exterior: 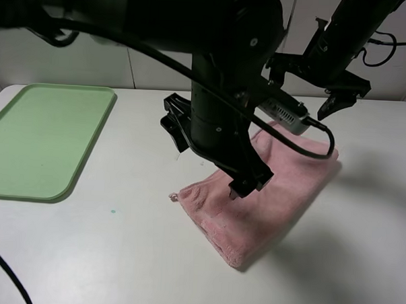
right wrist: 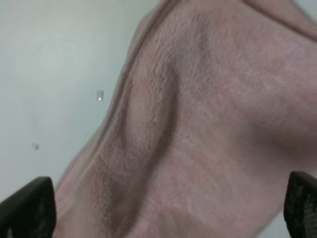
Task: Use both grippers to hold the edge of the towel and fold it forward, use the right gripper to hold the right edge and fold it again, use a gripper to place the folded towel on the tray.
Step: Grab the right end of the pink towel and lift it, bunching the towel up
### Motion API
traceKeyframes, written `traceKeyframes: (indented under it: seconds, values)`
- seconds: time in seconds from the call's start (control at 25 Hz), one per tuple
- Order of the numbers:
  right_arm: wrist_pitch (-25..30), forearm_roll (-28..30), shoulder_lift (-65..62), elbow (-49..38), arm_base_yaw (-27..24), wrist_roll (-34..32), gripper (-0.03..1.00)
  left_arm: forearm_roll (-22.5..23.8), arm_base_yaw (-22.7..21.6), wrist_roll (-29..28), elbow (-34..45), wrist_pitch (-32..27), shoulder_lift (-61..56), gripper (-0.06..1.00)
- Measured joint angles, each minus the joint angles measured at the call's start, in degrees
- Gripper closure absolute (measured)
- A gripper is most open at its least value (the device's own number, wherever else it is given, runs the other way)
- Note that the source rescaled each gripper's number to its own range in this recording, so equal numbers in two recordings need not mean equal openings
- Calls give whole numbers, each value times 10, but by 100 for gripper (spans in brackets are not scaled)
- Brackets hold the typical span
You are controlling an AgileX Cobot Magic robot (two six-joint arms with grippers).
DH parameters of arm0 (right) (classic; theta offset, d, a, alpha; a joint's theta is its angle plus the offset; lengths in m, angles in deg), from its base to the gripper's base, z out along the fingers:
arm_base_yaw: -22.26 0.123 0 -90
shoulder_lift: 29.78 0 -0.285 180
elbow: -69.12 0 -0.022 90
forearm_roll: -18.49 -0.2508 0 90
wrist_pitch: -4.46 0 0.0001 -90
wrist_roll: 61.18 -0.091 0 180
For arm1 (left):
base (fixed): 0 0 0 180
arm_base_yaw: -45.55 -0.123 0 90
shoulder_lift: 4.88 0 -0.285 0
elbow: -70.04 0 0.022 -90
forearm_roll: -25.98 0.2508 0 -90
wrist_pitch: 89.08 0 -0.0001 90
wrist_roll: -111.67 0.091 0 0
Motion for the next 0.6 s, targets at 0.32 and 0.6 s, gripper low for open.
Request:
traceKeyframes:
  seconds: [0.32, 0.6]
  values:
    - [35, 58, -66, 0, 0, 36, -3, 0, 0, -3, 0, -6, -65, -5]
    - [68, 87, -119, 0, 0, 107, -3, 13, 0, -7, 10, -12, -148, -5]
